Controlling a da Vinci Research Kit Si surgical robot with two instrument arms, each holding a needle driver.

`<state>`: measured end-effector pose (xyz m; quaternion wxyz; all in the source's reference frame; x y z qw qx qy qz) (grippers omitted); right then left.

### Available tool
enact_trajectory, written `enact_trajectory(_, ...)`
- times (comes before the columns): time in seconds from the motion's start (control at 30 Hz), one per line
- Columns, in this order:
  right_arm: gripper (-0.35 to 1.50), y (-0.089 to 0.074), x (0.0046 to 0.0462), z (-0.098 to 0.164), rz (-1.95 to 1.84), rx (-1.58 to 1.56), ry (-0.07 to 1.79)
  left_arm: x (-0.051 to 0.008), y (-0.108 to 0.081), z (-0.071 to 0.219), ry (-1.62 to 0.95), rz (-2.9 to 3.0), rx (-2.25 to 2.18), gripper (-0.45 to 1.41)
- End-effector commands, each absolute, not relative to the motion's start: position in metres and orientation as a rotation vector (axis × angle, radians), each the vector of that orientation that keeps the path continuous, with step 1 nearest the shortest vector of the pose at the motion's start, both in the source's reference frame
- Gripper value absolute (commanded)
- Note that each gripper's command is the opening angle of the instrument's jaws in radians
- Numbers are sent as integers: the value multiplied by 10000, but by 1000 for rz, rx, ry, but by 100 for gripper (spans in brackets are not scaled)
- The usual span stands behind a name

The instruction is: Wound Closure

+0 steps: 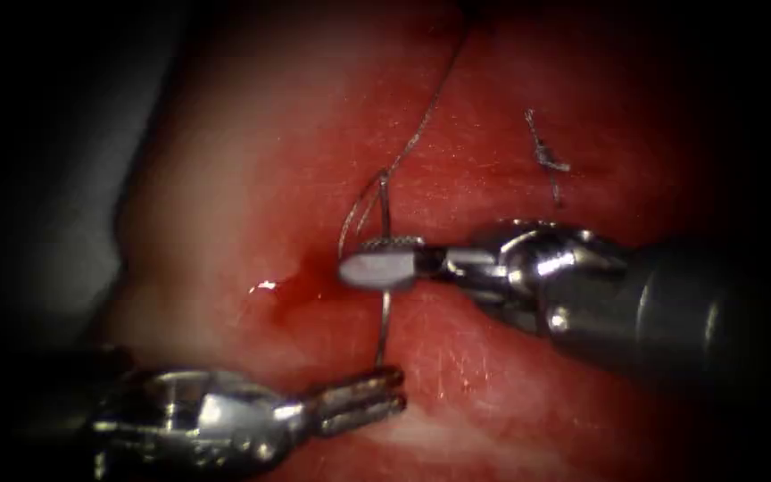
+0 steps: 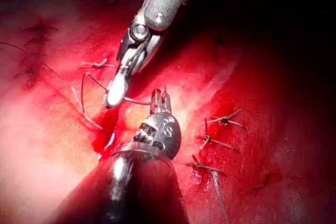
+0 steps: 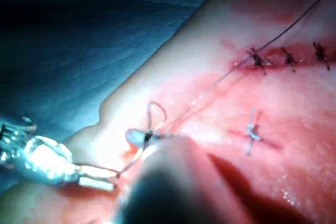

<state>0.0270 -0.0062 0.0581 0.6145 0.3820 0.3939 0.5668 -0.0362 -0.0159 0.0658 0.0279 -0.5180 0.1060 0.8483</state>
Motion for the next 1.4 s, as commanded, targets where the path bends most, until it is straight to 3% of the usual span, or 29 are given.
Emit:
enact_trajectory(0.03, 5, -63, 277, 587, 1304, 883, 909, -368, -160, 663, 327, 2618, -1603, -45)
enact_trajectory(0.1, -10, -63, 277, 587, 1304, 882, 909, -369, -161, 663, 324, 2617, -1607, -45)
enact_trajectory(0.13, -35, -63, 277, 588, 1303, 882, 909, -369, -161, 663, 324, 2617, -1607, -45)
enact_trajectory(0.3, -35, -65, 274, 588, 1307, 866, 820, -368, -160, 662, 320, 2620, -1607, -45)
enact_trajectory(0.33, -35, -65, 273, 589, 1308, 863, 820, -368, -160, 662, 320, 2619, -1608, -23)
enact_trajectory(0.37, -35, -63, 272, 589, 1276, 847, 833, -368, -159, 662, 325, 2623, -1609, 20)
enact_trajectory(0.4, -35, -62, 271, 590, 1257, 832, 838, -367, -158, 662, 318, 2618, -1608, 51)
enact_trajectory(0.47, -35, -58, 267, 592, 1234, 804, 859, -366, -156, 659, 294, 2602, -1613, 96)
enact_trajectory(0.5, -35, -56, 265, 593, 1228, 793, 869, -366, -155, 658, 287, 2600, -1622, 106)
enact_trajectory(0.7, -35, -39, 251, 599, 1231, 729, 968, -351, -153, 642, 138, 2503, -1648, 124)
enact_trajectory(0.8, -35, -33, 249, 600, 1204, 681, 1027, -337, -147, 635, 8, 2411, -1633, 116)
enact_trajectory(0.87, -35, -30, 250, 600, 1168, 636, 1082, -326, -143, 633, -110, 2317, -1597, 62)
enact_trajectory(0.93, -35, -29, 251, 599, 1117, 599, 1114, -316, -140, 636, -185, 2279, -1566, 27)
enact_trajectory(0.97, -35, -28, 252, 599, 1079, 572, 1136, -310, -138, 639, -222, 2287, -1547, -3)
enact_trajectory(1.03, -35, -27, 253, 598, 1026, 533, 1163, -302, -131, 647, -276, 2269, -1474, -45)
enact_trajectory(1.4, -35, -25, 258, 598, 775, 383, 1280, -299, -89, 726, -409, 2381, -1246, -45)
